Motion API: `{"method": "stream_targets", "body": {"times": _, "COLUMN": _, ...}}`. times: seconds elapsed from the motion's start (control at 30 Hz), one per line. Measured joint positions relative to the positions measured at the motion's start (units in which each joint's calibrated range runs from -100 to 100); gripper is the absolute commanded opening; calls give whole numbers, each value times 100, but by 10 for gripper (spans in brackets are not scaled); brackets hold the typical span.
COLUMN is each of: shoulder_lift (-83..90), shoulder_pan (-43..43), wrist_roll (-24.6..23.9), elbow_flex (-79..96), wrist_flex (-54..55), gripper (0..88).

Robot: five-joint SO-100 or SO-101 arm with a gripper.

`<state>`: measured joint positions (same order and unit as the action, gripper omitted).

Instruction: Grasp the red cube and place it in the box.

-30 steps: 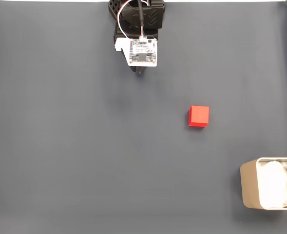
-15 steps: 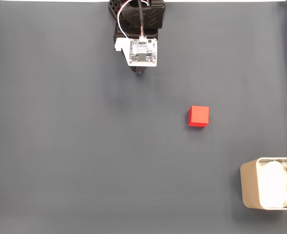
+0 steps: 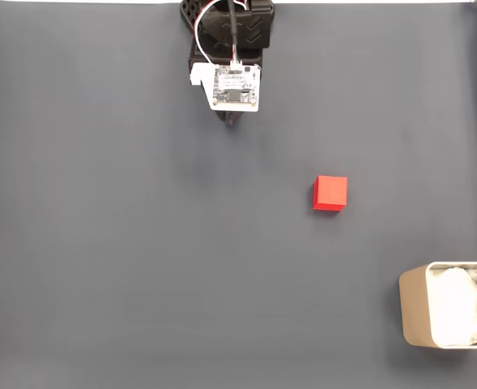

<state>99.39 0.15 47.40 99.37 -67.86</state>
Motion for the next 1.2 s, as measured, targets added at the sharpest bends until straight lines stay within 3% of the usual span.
{"method": "stream_targets", "body": {"times": 0.63, "shoulder_lift": -408, "shoulder_pan": 7, "wrist_roll": 34, "elbow_flex": -470, "wrist_flex": 1846, "gripper": 0}}
{"method": "stream_targets", "body": {"times": 1.2, "shoulder_lift": -1693, "shoulder_pan": 7, "wrist_roll": 5, "elbow_flex": -2134, "wrist_flex": 2124, "gripper": 0}}
